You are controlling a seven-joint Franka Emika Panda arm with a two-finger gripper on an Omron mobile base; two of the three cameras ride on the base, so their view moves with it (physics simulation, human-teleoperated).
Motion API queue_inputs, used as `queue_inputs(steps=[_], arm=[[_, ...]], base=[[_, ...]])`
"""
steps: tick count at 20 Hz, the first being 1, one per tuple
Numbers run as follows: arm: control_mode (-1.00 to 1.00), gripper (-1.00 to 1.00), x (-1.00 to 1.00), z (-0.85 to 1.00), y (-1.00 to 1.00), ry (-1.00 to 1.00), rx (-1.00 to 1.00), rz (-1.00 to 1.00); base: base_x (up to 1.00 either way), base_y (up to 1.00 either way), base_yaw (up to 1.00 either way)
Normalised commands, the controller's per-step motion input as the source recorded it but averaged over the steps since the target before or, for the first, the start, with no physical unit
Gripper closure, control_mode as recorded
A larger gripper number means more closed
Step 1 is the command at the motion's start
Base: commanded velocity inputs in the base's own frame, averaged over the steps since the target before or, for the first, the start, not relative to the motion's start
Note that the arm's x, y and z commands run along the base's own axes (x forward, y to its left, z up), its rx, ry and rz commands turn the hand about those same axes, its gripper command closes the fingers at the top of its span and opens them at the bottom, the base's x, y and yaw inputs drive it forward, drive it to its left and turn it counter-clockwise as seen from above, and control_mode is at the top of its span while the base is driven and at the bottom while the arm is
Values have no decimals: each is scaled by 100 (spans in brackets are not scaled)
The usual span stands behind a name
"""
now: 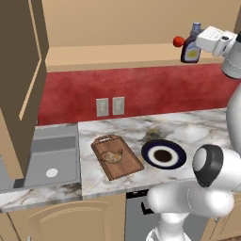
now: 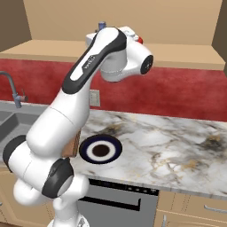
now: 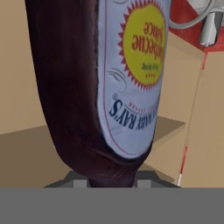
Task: Pick the chicken drumstick from the plate and place it on the cutting board. Then pick the condiment bottle from the cabinet and place it next to the cutting board.
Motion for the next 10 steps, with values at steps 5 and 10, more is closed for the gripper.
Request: queue_inputs(steps=[5,10], arm=[[-100,100,-28,-1,-5,0,0,0],[-100,100,-25,-10,-2,0,0,0]], base=[[0,0,0],[0,0,0]])
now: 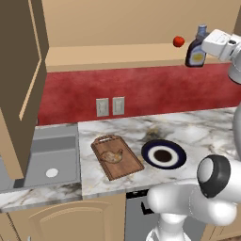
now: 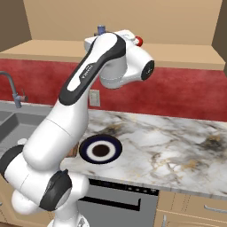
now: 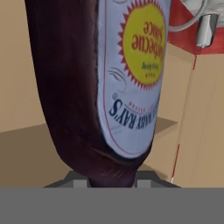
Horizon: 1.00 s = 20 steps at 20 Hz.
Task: Pick the chicken drumstick from the plate and place it on the cutting board. Then pick the condiment bottle from the cabinet and place it next to the cutting board.
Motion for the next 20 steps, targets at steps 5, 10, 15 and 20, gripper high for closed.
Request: queue_inputs(steps=[5,10,15,20], arm=[[-100,100,-23,-19,0,0,0,0],[-100,100,-23,-25,0,0,0,0],[-100,100,-19,-29,0,-1,0,0],[-100,100,-18,-33,0,0,0,0]], base=[[0,0,0],[0,0,0],[0,0,0],[0,0,0]])
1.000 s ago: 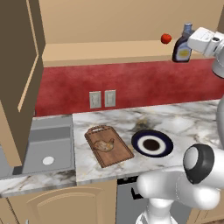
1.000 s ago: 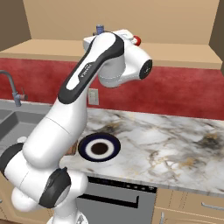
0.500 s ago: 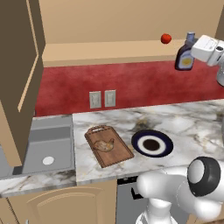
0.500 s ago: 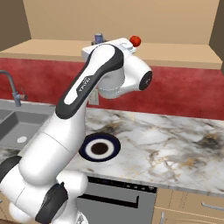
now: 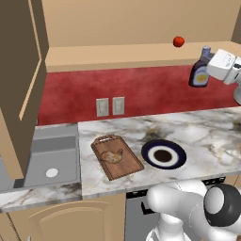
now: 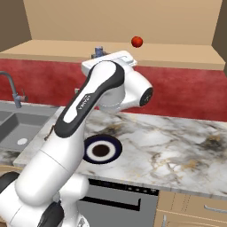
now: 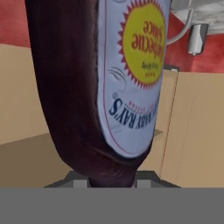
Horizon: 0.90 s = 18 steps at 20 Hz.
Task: Pick the chicken drumstick from the plate and place it on the cutting board. Then pick the condiment bottle from the cabinet and place it next to the cutting board.
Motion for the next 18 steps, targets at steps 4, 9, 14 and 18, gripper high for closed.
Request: queue_inputs(steps=[4,9,14,18], arm=[[-100,100,-18,-34,0,0,0,0],[-100,100,-10,-43,0,0,0,0],[-100,100,-7,-44,0,0,0,0],[-100,100,-4,-44,0,0,0,0]], base=[[0,0,0],[0,0,0],[0,0,0],[0,0,0]])
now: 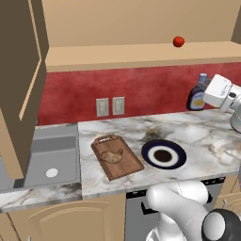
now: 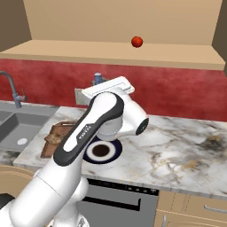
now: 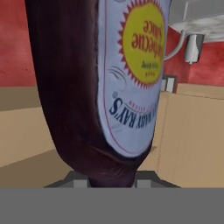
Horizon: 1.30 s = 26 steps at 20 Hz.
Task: Pick the chicken drumstick from the plate and place it on the cutting board. Then pick the condiment bottle from the cabinet and place it next to the cutting board.
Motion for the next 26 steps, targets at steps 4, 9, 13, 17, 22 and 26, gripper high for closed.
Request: queue_inputs(steps=[4,9,13,17,22,26], arm=[[-100,100,-5,-41,0,0,0,0],[-100,100,-5,-37,1,0,0,0],[-100,100,-1,-39,1,0,0,0],[-100,100,0,-40,0,0,0,0],[-100,100,0,-37,0,0,0,0],[-100,100,0,-38,0,0,0,0]], base=[[0,0,0],[0,0,0],[0,0,0],[0,0,0],[0,0,0],[0,0,0]])
